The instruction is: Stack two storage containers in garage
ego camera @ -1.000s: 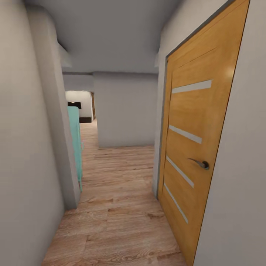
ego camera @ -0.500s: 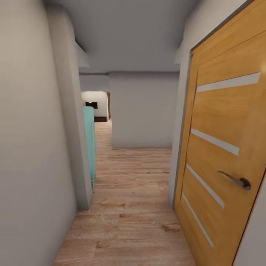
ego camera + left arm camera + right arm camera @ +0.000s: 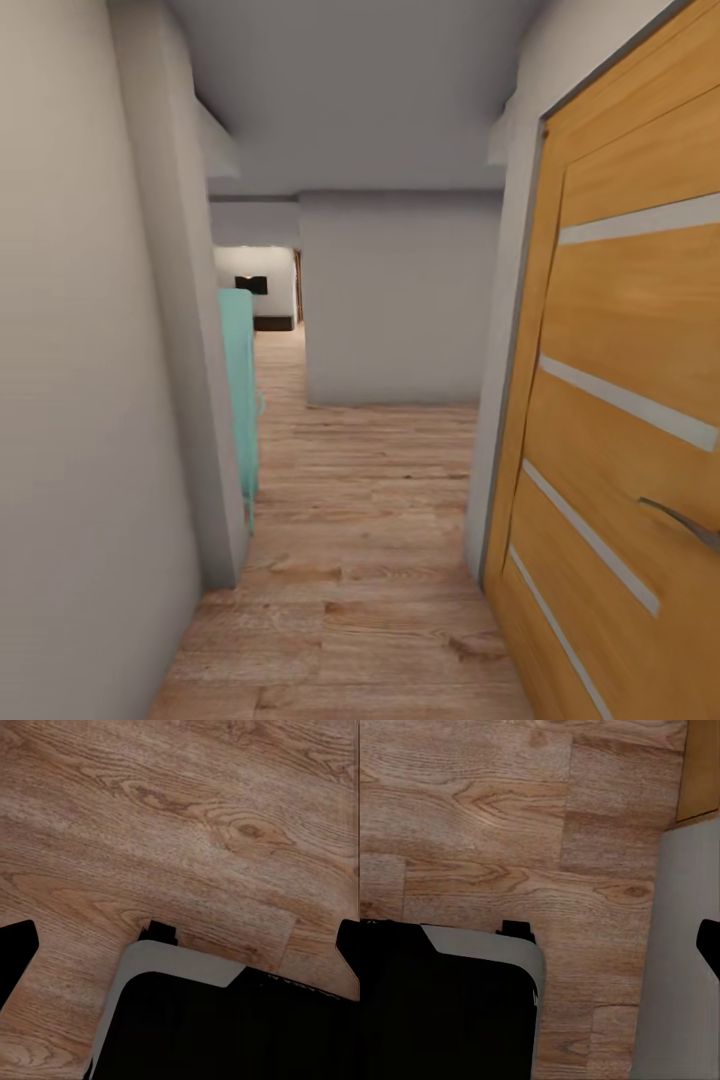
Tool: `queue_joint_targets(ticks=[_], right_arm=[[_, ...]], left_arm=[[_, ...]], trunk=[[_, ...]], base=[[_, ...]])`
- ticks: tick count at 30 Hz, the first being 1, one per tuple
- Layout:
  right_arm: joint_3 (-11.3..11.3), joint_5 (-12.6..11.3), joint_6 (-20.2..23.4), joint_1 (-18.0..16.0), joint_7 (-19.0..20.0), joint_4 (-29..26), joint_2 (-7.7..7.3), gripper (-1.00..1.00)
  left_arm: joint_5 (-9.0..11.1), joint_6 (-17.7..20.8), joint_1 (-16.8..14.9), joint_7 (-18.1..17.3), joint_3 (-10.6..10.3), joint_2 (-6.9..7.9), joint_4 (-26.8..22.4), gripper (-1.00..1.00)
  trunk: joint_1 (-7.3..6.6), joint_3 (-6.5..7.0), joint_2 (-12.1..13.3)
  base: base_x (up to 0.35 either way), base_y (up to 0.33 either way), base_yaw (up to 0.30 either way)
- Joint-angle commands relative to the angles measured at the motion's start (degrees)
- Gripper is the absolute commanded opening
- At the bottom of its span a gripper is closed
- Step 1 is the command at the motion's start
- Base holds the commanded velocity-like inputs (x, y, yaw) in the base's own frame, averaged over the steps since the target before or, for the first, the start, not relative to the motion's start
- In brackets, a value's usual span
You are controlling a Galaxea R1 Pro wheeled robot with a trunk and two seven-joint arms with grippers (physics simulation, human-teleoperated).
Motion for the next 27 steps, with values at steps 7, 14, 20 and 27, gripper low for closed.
queue_joint_targets(ticks=[7, 14, 20, 27], right_arm=[[0.44, -0.15, -0.36, -0.08, -0.14, 0.17, 0.03, 1.00], [0.53, -0.14, -0.20, -0.08, -0.14, 0.17, 0.10, 1.00], [0.53, -0.14, -0.22, -0.08, -0.14, 0.17, 0.10, 1.00], [0.49, -0.22, -0.08, -0.08, -0.14, 0.17, 0.16, 1.00]], left_arm=[[0.45, 0.04, -0.04, 0.13, -0.49, 0.00, 0.00, 1.00], [0.45, -0.01, -0.04, 0.16, -0.45, 0.00, 0.00, 1.00], [0.45, -0.04, -0.04, 0.15, -0.48, 0.00, 0.00, 1.00], [0.45, -0.05, -0.04, 0.16, -0.49, 0.00, 0.00, 1.00]], trunk=[[0.05, -0.10, -0.07], [0.05, -0.10, -0.07], [0.05, -0.10, -0.07], [0.05, -0.10, -0.07]], base=[[0.322, 0.000, 0.000], [0.322, 0.000, 0.000], [0.322, 0.000, 0.000], [0.322, 0.000, 0.000]])
